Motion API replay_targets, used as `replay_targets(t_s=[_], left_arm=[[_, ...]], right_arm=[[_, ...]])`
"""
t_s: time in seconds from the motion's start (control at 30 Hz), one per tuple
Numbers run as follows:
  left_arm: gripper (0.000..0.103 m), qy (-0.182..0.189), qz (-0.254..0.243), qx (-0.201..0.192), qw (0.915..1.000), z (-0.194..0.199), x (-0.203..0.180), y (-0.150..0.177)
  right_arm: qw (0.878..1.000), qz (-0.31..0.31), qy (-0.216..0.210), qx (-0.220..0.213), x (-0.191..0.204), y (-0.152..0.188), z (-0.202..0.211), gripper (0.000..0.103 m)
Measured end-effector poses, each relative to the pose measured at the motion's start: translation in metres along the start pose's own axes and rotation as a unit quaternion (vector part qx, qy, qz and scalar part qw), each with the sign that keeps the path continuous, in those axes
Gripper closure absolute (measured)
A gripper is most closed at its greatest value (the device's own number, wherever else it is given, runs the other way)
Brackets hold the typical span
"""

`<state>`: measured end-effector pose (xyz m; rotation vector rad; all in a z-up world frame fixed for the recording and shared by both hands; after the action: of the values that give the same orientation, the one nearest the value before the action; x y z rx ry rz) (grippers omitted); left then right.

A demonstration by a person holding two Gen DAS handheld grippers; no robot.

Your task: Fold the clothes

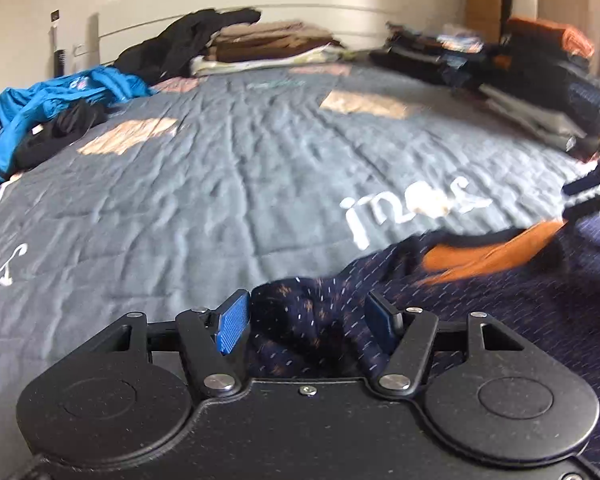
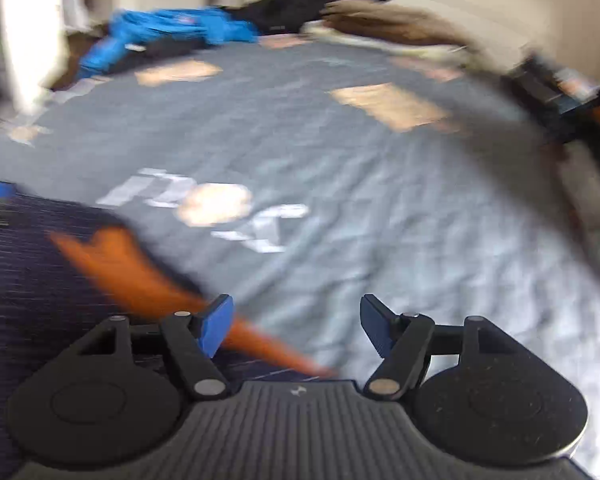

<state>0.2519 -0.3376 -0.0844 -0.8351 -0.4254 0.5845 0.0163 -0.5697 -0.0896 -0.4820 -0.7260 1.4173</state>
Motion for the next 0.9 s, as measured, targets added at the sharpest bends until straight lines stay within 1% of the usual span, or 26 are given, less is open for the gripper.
replay_targets(t_s=[0.03,0.13,0.23,0.4,0.43,0.47,0.5,0.53,0.57,0.7,0.73,0.8,0.9], left_arm=[[0.041,0.003,0.001,-0.002,1.0,0.002,-0.002,-0.002],[0.041,0.01,0.0,-0.001,0.9999,0.004,-0.008,-0.001],[0.04,0.009,-0.011,-0.001,0.9999,0.006,-0.013,0.001],[0.04,0.023,0.006,-0.008,0.9997,0.015,-0.013,-0.003],[0.04,0.026,0.007,-0.01,0.9996,0.017,-0.013,-0.003],[0.04,0.028,0.008,-0.01,0.9995,0.018,-0.013,-0.002],[0.04,0.03,0.009,-0.011,0.9995,0.019,-0.014,-0.002],[0.04,0.031,0.01,-0.011,0.9994,0.02,-0.014,-0.001],[0.04,0.033,0.007,-0.011,0.9994,0.021,-0.015,0.0],[0.04,0.035,0.007,-0.021,0.9992,0.028,-0.015,-0.003],[0.04,0.035,0.009,-0.024,0.9991,0.03,-0.015,-0.004],[0.04,0.033,0.012,-0.031,0.9989,0.033,-0.014,-0.006],[0.04,0.031,0.017,-0.035,0.9988,0.035,-0.013,-0.008]], right_arm=[[1.0,0.008,-0.025,0.003,0.006,-0.001,0.005,0.034],[0.996,0.063,-0.061,0.026,0.028,-0.004,0.008,0.034],[0.989,0.107,-0.078,0.059,0.045,-0.009,-0.002,0.036],[0.974,0.156,-0.098,0.131,0.063,-0.013,-0.031,0.037],[0.972,0.16,-0.097,0.143,0.064,-0.012,-0.037,0.039],[0.971,0.16,-0.095,0.153,0.065,-0.012,-0.042,0.043],[0.97,0.158,-0.095,0.159,0.065,-0.012,-0.045,0.061],[0.97,0.155,-0.095,0.162,0.064,-0.013,-0.047,0.087],[0.97,0.153,-0.093,0.165,0.064,-0.013,-0.048,0.096],[0.964,0.169,-0.097,0.182,0.07,-0.011,-0.048,0.1],[0.963,0.175,-0.095,0.179,0.072,-0.012,-0.047,0.1],[0.967,0.178,-0.091,0.159,0.074,-0.018,-0.042,0.1],[0.977,0.167,-0.08,0.11,0.071,-0.037,-0.029,0.101]])
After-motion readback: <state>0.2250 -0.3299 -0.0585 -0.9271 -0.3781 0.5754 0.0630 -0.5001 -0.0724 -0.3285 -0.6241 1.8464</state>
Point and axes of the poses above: each gripper's, at about its wrist camera, not at the fingertips, and z roughly against the way its jaws point, x to its left, y to its underside, the point moved 4 cm from there along -z, roughly the way its jaws point, and after that the axes turned 9 degrees about -y, right-handed, at the moved point
